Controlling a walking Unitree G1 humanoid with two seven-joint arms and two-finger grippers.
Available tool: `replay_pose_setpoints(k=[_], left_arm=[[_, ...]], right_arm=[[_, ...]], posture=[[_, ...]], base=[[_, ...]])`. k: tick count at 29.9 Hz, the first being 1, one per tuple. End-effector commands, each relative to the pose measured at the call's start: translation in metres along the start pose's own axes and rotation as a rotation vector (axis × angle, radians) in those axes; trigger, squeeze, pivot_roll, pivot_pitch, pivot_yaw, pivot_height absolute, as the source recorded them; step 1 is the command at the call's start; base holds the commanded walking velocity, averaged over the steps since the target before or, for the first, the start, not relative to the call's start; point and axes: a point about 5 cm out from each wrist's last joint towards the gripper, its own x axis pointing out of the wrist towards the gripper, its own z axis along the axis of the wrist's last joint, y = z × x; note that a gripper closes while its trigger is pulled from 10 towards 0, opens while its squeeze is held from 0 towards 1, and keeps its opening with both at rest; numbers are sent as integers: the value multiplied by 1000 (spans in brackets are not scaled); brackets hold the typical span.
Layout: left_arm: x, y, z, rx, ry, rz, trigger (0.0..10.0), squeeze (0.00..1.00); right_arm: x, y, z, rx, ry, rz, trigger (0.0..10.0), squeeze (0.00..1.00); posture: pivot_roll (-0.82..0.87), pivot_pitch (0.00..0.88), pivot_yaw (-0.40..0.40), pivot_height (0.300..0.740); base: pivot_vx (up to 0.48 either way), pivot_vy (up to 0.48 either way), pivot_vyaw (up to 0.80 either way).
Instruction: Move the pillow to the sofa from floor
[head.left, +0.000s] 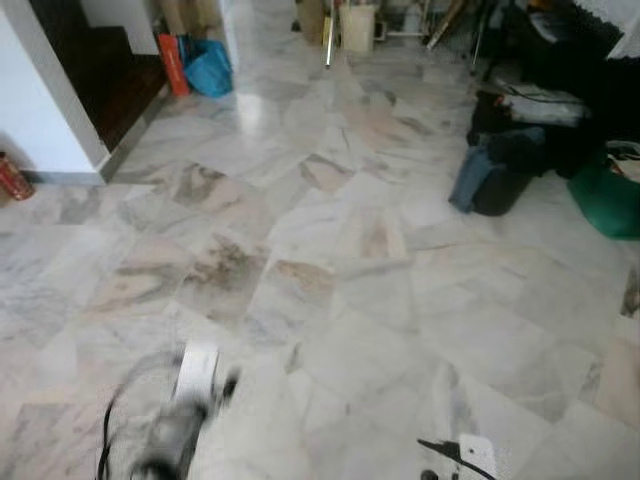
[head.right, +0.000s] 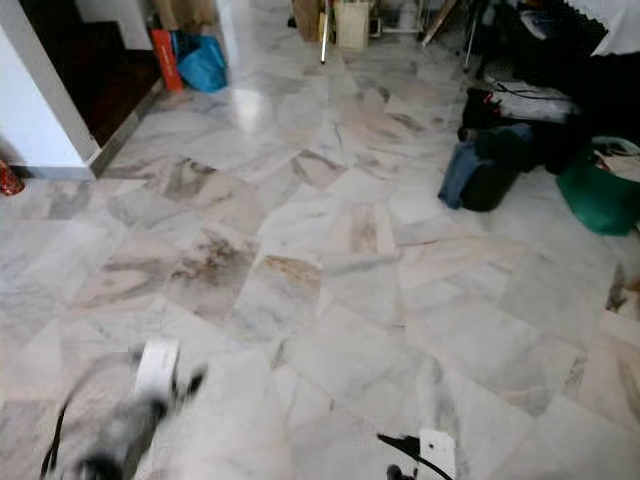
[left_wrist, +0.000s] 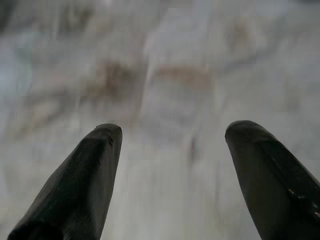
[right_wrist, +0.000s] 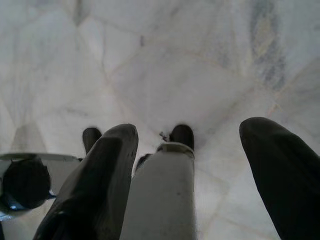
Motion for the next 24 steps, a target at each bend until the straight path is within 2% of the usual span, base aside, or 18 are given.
replay_pose_setpoints(k=[1, 6, 9, 12, 14, 15, 18, 21, 22, 24], left_arm=[[-7, -3, -15, -45, 34, 9, 10000, 0], [-6, -4, 0, -54, -91, 5, 10000, 0], [-15, -1, 4, -26, -207, -8, 10000, 0], [-21, 0, 4, -3, -251, -15, 10000, 0], [-35, 5, 4, 31, -315, -13, 10000, 0], [-35, 5, 4, 31, -315, -13, 10000, 0], [-56, 4, 10, 78, -404, -36, 10000, 0], [-64, 3, 14, 98, -435, -46, 10000, 0], [-72, 2, 19, 120, -460, -53, 10000, 0], [-74, 2, 21, 118, -467, -54, 10000, 0]], right_arm=[[-1, -3, -3, 16, 5, -12, 10000, 0], [-1, -5, -4, 14, 6, -17, 10000, 0], [-2, -7, -5, 11, 7, -23, 10000, 0], [-2, -8, -6, 8, 8, -25, 10000, 0], [-2, -9, -6, -1, 10, -27, 10000, 0], [-2, -9, -6, -1, 10, -27, 10000, 0], [-3, -11, -6, -10, 12, -26, 10000, 0], [-3, -12, -7, -8, 12, -27, 10000, 0], [-3, -13, -7, -5, 11, -30, 10000, 0], [-3, -13, -7, -5, 11, -30, 10000, 0]], posture=[[70, 31, 28, 740], [65, 22, 27, 740], [64, 17, 23, 740], [68, 17, 19, 740], [78, 18, 10, 740], [78, 18, 10, 740], [87, 12, -1, 740], [92, 8, -1, 740], [92, 5, -2, 740], [91, 5, -2, 740]], base=[[0, 0, 0], [0, 0, 0], [0, 0, 0], [0, 0, 0], [0, 0, 0], [0, 0, 0], [0, 0, 0], [0, 0, 0], [0, 0, 0], [0, 0, 0]])
